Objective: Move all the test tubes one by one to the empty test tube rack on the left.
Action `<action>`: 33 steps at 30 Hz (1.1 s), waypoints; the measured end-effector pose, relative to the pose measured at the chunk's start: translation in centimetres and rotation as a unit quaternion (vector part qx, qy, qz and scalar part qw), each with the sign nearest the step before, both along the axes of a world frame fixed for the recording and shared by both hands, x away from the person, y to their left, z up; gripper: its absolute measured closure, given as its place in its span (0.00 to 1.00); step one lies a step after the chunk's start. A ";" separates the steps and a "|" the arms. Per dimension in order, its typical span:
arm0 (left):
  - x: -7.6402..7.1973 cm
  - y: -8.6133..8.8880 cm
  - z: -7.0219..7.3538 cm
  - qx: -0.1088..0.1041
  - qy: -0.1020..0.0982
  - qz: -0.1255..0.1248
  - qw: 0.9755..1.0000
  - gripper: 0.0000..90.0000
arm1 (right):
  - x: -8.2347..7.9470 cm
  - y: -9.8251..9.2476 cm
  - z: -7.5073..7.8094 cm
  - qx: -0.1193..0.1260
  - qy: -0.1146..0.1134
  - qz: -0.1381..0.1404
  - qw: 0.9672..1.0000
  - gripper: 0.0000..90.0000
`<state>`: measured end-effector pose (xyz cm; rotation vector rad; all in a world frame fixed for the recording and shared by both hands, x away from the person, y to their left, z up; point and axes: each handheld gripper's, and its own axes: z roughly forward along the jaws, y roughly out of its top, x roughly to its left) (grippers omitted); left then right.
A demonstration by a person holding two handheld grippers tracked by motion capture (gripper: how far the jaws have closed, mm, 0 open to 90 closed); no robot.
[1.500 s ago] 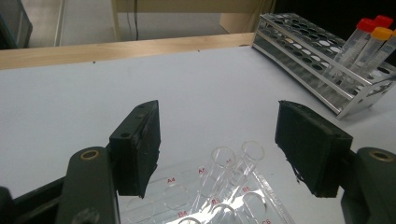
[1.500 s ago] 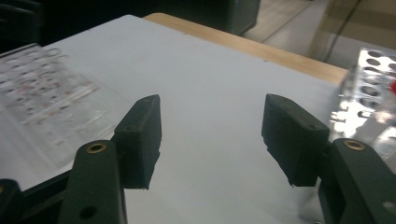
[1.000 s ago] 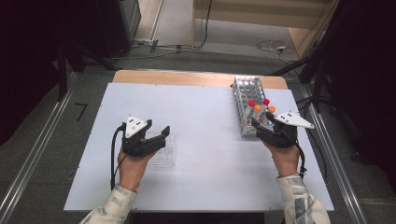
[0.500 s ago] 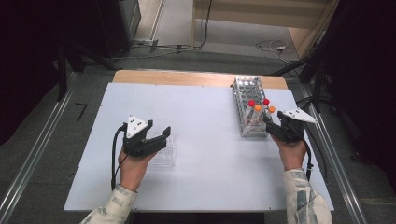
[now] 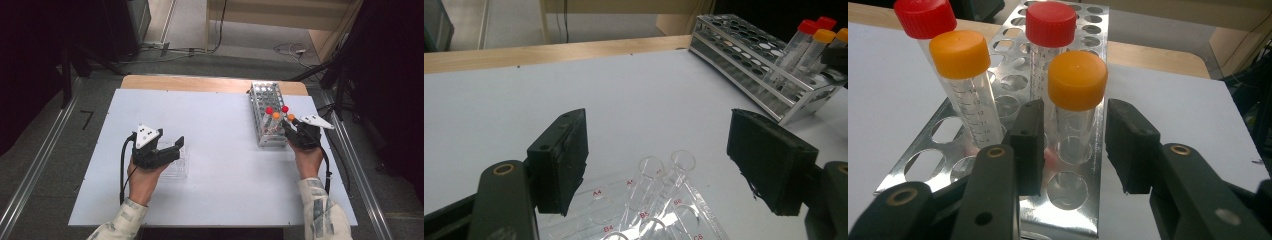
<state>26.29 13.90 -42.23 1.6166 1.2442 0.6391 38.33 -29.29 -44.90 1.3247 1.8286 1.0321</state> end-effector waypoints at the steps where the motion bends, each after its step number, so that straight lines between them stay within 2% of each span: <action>1: 0.0 0.0 0.0 0.001 0.001 0.000 1.000 0.28 | 0.0 0.0 -0.1 0.000 0.001 0.000 1.000 0.66; 10: 0.0 -0.2 -0.1 0.002 0.001 -0.002 1.000 0.28 | 0.2 -0.2 -0.2 0.003 0.004 0.000 1.000 0.75; 15: 0.0 -0.2 -0.1 0.001 0.001 -0.002 1.000 0.28 | 0.2 0.0 -0.3 -0.003 0.004 0.001 1.000 0.79; 21: -0.1 -0.2 -0.1 0.002 0.002 -0.002 1.000 0.27 | -0.3 -0.1 0.5 0.003 -0.011 0.003 1.000 0.79; 26: -0.1 -0.3 0.0 0.002 0.002 -0.003 1.000 0.26 | -0.6 0.1 1.2 -0.003 -0.022 0.006 1.000 0.79; 30: -0.1 -0.3 0.0 0.003 0.002 -0.004 1.000 0.26 | -1.0 0.0 2.2 0.004 -0.037 0.008 0.999 0.79; 33: -0.1 -0.3 0.0 0.004 0.002 -0.004 1.000 0.26 | -1.5 0.1 2.9 -0.001 -0.051 0.010 0.999 0.79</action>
